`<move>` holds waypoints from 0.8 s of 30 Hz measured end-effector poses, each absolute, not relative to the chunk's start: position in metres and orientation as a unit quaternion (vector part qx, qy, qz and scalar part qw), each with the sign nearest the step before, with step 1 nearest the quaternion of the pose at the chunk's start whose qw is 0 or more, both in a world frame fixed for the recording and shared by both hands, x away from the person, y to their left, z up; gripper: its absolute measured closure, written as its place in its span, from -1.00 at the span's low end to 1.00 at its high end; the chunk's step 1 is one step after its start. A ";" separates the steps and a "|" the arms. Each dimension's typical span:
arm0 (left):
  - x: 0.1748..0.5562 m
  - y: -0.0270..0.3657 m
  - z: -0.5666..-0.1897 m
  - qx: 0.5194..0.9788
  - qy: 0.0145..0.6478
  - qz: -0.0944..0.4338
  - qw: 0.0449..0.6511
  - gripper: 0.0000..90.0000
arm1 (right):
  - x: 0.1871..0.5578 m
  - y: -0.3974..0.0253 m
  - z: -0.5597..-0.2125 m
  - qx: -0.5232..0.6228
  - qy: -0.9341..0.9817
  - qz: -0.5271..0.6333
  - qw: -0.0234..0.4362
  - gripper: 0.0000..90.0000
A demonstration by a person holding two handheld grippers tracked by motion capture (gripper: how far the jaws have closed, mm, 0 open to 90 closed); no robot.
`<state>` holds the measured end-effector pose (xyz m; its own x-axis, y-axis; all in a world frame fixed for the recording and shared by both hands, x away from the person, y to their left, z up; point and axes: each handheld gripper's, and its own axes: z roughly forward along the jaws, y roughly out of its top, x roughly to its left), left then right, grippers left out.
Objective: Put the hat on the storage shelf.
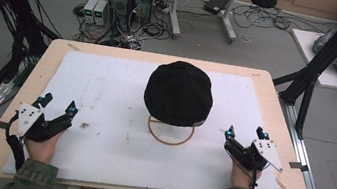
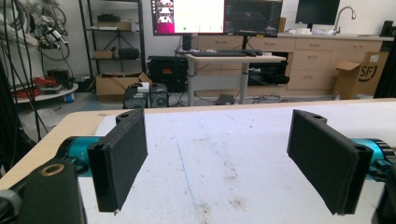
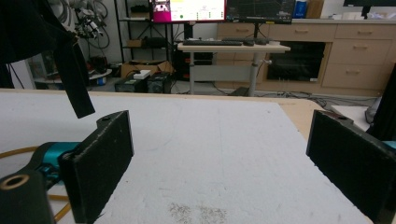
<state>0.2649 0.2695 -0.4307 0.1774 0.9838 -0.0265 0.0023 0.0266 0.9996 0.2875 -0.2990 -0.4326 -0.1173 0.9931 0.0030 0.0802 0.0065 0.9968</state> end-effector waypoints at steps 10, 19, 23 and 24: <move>0.264 0.275 -0.434 0.531 0.476 0.429 0.555 -0.53 | 0.288 -0.300 -0.432 0.493 0.545 0.510 0.447 -0.86; 0.268 0.271 -0.436 0.544 0.476 0.393 0.568 -0.55 | 0.288 -0.301 -0.433 0.495 0.546 0.510 0.444 -0.86; 0.268 0.270 -0.437 0.546 0.477 0.388 0.569 -0.55 | 0.289 -0.302 -0.433 0.493 0.549 0.510 0.443 -0.86; 0.268 0.271 -0.437 0.548 0.477 0.386 0.569 -0.55 | 0.289 -0.302 -0.434 0.493 0.548 0.510 0.443 -0.86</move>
